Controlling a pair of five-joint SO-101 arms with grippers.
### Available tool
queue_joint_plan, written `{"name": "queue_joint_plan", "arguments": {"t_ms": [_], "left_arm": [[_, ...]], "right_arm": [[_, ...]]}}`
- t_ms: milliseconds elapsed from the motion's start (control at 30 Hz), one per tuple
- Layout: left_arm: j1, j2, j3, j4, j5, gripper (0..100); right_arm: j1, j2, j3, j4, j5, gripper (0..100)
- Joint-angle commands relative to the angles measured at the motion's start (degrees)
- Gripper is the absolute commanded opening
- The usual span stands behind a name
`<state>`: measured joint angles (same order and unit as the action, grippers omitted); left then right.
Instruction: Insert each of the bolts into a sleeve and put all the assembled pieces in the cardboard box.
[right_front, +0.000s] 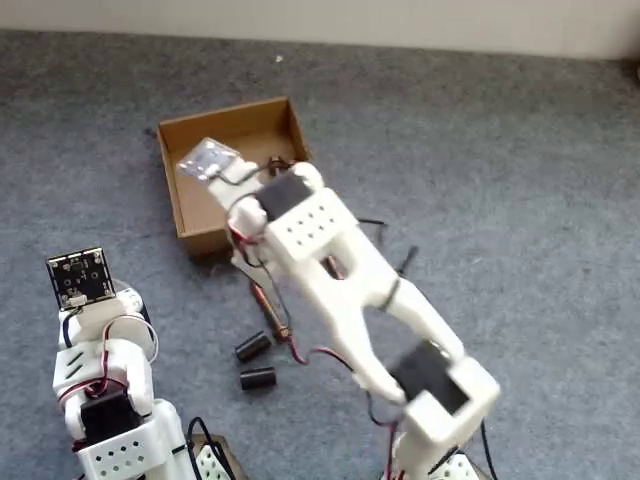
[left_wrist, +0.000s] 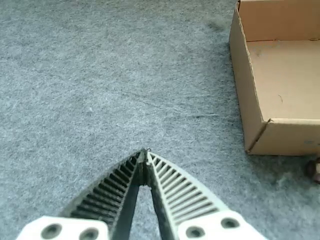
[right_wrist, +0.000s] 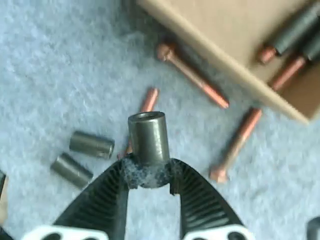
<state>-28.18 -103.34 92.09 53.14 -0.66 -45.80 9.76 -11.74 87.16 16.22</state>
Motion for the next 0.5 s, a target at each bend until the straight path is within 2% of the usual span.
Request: {"name": "queue_joint_plan", "arguments": {"t_ms": [0, 233, 467], "left_arm": [[-0.22, -0.57, -2.77, -1.32, -0.88, 1], [-0.22, -0.57, -2.77, -1.32, -0.88, 1], [-0.22, -0.57, -2.68, -1.32, -0.88, 1]], "right_arm": [[1.98, -13.41, 13.23, -2.33, 0.0, 0.5], [3.21, -23.43, 38.29, -17.01, -0.09, 0.5], [6.99, -19.74, 48.22, -25.01, 0.35, 0.7]]}}
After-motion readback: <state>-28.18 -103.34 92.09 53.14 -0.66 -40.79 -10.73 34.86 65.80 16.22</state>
